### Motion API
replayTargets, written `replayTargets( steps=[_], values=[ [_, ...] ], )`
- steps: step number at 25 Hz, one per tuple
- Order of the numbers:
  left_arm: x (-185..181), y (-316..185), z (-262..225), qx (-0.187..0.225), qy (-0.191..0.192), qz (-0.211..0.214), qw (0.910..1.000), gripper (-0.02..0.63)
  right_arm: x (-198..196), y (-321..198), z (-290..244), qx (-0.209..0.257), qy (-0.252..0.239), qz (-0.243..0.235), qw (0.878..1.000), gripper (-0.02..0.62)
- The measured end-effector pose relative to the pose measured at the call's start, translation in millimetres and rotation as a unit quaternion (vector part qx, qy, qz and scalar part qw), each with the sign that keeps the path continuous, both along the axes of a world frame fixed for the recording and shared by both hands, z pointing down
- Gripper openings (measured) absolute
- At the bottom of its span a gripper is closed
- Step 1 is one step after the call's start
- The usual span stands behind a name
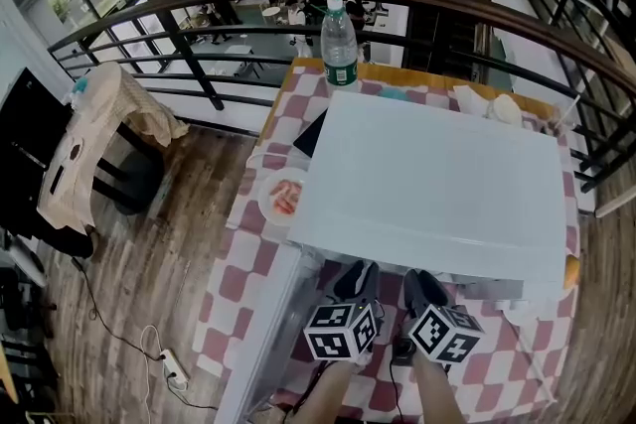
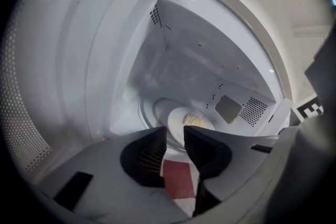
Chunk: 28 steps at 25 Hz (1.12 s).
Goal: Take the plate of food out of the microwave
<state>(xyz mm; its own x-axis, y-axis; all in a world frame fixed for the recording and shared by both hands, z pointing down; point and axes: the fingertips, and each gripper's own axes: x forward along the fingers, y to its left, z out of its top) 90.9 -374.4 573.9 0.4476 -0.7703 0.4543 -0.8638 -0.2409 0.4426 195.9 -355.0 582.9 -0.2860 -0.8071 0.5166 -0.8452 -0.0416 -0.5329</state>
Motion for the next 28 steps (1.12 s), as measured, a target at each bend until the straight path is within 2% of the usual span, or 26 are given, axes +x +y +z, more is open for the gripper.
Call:
replayTargets(
  steps=[11, 15, 28],
  values=[
    [-1.1, -21.9, 3.5, 0.007, -0.011, 0.010, 0.9999, 0.103, 2.1, -9.5, 8.8, -0.014, 0.009, 0.009, 1.000, 0.129],
    [0.8, -26.2, 6.5, 0.006, -0.014, 0.018, 0.9997, 0.103, 1.6, -6.3, 17.1, -0.028, -0.006, 0.019, 0.999, 0.130],
    [5.3, -35.3, 15.0, -0.004, -0.016, 0.027, 0.9995, 0.103, 2.2, -10.3, 19.7, -0.033, -0.007, 0.020, 0.999, 0.132]
  ],
)
